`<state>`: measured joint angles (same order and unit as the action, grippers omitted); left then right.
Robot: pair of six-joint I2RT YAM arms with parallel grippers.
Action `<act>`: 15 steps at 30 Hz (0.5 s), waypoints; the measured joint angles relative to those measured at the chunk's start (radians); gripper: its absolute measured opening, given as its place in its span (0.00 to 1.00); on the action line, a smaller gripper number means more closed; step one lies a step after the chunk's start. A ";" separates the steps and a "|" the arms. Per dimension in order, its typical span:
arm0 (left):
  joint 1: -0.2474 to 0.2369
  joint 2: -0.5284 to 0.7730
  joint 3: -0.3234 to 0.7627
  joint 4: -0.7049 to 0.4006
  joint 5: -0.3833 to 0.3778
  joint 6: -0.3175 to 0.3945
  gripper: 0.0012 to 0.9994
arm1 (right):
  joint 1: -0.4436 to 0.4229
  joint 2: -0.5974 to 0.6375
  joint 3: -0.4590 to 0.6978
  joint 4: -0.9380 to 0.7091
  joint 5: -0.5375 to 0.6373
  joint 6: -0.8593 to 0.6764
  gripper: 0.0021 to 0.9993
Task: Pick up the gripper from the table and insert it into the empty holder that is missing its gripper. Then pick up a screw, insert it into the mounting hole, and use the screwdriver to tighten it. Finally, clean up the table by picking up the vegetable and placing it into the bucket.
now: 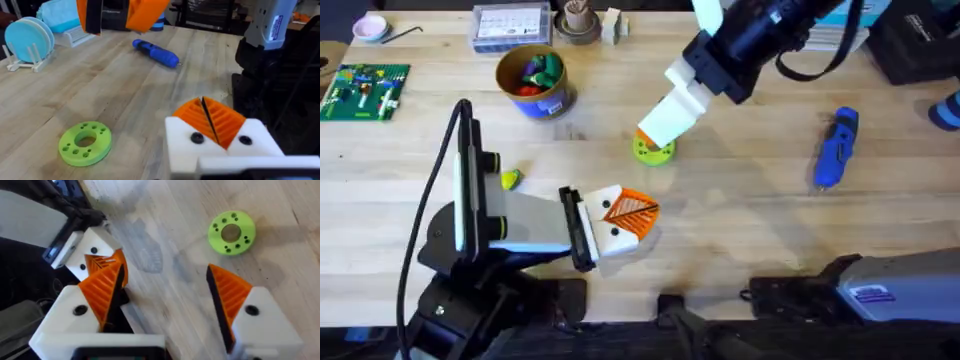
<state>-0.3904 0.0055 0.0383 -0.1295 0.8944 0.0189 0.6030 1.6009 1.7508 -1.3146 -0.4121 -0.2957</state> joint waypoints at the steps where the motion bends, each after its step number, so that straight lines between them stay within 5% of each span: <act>1: 0.000 0.000 0.000 0.000 0.000 0.000 0.00 | -0.004 0.000 0.000 -0.005 0.009 0.000 0.99; 7: 0.000 0.000 0.000 0.002 0.000 0.000 0.00 | -0.086 0.000 0.000 -0.037 0.118 0.033 0.99; 15: 0.000 0.000 0.000 0.002 -0.046 0.000 0.00 | -0.322 0.000 0.000 -0.045 0.250 0.186 0.99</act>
<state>-0.3904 0.0053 0.0383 -0.1272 0.8487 0.0189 0.2812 1.6009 1.7508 -1.3597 -0.1625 -0.1101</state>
